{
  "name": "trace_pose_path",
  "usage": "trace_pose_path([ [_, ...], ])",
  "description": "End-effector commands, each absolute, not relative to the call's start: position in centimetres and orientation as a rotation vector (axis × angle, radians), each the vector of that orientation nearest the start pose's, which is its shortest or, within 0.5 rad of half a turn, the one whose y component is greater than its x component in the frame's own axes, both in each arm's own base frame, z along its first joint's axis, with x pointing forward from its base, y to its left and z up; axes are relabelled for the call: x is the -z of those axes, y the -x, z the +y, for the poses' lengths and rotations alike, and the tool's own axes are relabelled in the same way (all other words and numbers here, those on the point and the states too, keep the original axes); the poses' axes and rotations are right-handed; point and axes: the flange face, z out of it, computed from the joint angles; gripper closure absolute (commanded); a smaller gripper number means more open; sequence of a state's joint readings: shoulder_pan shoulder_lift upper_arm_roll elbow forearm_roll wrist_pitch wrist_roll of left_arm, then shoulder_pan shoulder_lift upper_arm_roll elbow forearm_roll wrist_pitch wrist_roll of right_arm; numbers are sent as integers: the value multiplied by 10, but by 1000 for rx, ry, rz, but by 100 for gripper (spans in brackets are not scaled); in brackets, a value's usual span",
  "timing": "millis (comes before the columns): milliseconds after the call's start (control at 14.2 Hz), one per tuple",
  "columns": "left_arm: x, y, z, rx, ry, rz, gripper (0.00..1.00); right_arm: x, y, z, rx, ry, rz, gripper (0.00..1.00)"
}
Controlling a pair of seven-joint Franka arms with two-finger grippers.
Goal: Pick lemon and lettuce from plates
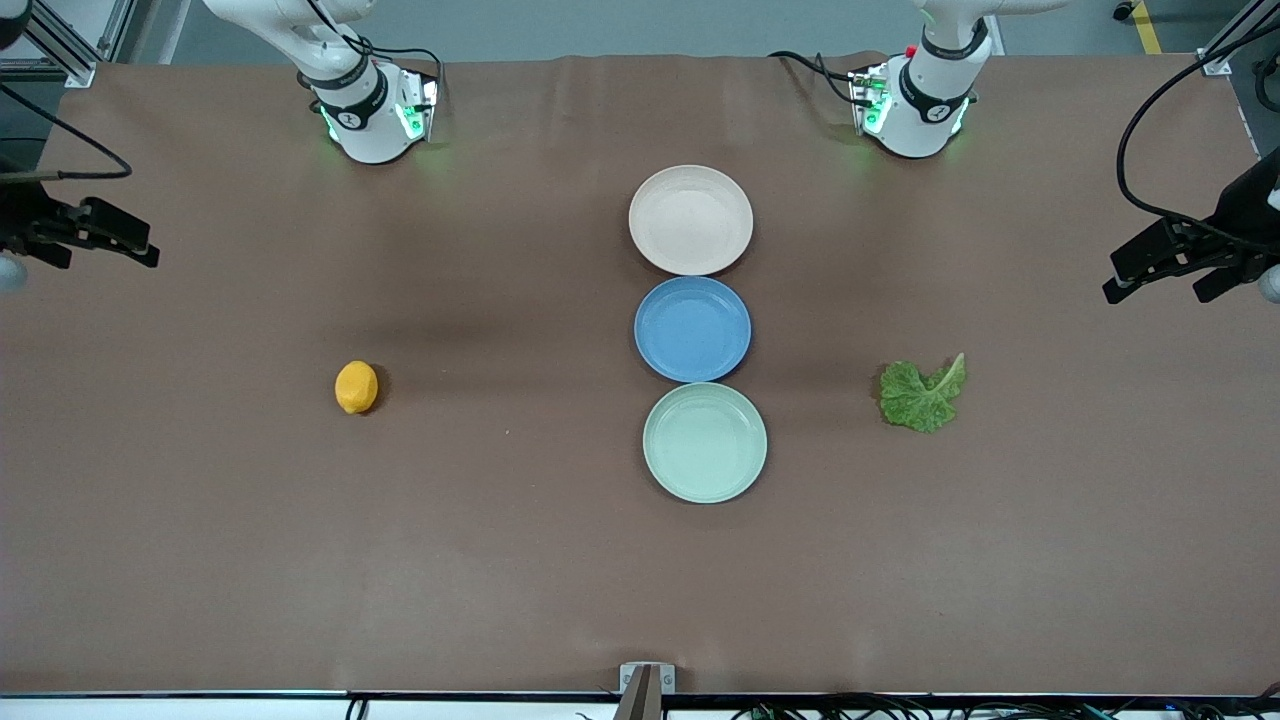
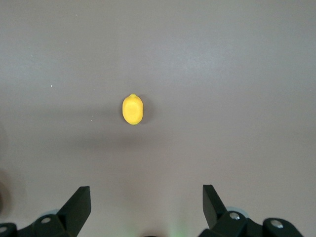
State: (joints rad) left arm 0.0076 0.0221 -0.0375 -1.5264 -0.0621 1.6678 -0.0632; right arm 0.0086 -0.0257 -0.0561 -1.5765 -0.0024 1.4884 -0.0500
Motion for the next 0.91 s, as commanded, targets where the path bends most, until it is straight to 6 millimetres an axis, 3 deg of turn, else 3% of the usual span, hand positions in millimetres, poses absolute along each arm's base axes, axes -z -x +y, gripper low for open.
trace_pose_path([
  [0, -647, -570, -23, 175, 3196, -58, 0, -634, -521, -25, -74, 3135, 2, 0],
  [211, -646, -567, -24, 145, 3208, -58, 0, -631, -508, -20, -67, 3134, -15, 0],
  [842, -644, -568, -24, 138, 3208, -58, 0, -629, -513, -25, -46, 3139, -3, 0],
])
